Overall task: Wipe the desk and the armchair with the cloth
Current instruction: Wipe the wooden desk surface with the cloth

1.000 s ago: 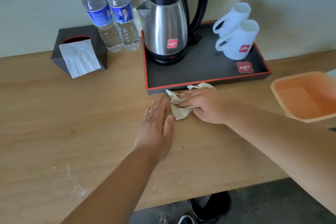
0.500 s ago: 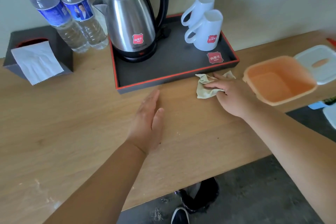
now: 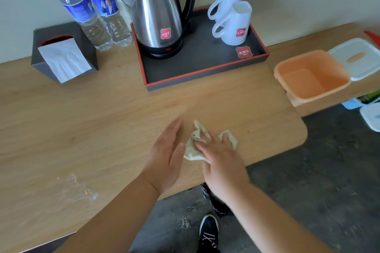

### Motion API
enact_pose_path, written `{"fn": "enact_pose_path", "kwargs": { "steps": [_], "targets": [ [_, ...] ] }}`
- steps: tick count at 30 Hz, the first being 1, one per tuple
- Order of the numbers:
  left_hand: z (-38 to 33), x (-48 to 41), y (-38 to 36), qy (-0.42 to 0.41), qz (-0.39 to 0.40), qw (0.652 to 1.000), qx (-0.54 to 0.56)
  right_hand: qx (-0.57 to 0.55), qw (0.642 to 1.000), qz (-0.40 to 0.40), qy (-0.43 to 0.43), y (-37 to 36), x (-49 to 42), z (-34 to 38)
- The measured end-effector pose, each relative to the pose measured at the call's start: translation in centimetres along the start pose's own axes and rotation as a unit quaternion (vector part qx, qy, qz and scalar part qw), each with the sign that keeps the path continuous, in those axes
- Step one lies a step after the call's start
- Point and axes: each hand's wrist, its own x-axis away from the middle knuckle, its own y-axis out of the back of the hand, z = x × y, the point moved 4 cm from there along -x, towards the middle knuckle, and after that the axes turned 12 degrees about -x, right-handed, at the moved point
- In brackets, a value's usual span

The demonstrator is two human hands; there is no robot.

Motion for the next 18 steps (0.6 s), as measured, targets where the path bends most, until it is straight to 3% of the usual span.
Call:
{"fn": "enact_pose_path", "kwargs": {
  "steps": [2, 5, 7, 10, 12, 14, 16, 18],
  "targets": [
    [0.1, 1.2, 0.4, 0.011, -0.009, 1.0, 0.018, -0.098, 0.995, -0.031, -0.019, 0.5, 1.1, 1.0],
    [0.5, 2.2, 1.6, 0.034, -0.055, 0.997, 0.034, -0.277, 0.943, -0.124, -0.136, 5.1, 0.6, -1.5],
    [0.8, 3.1, 2.5, 0.059, -0.088, 0.993, 0.052, -0.256, 0.933, -0.181, -0.18, 9.3, -0.2, -4.8],
    [1.6, 4.7, 2.8, 0.134, -0.146, 0.97, 0.141, -0.16, 0.943, -0.195, -0.216, 12.2, -2.0, -8.6],
    [2.6, 5.6, 2.9, 0.238, -0.18, 0.92, 0.253, -0.127, 0.95, -0.2, -0.205, 11.4, -3.2, -10.0],
    [3.4, 6.6, 2.5, 0.352, -0.151, 0.829, 0.407, -0.135, 0.953, -0.201, -0.183, 10.0, -4.5, -9.6],
    [3.3, 8.1, 1.8, 0.407, -0.044, 0.745, 0.526, -0.119, 0.961, -0.195, -0.158, 8.7, -6.0, -8.7],
    [2.7, 9.9, 1.2, 0.408, 0.097, 0.679, 0.603, -0.101, 0.968, -0.183, -0.139, 7.1, -7.9, -7.4]
  ]
}}
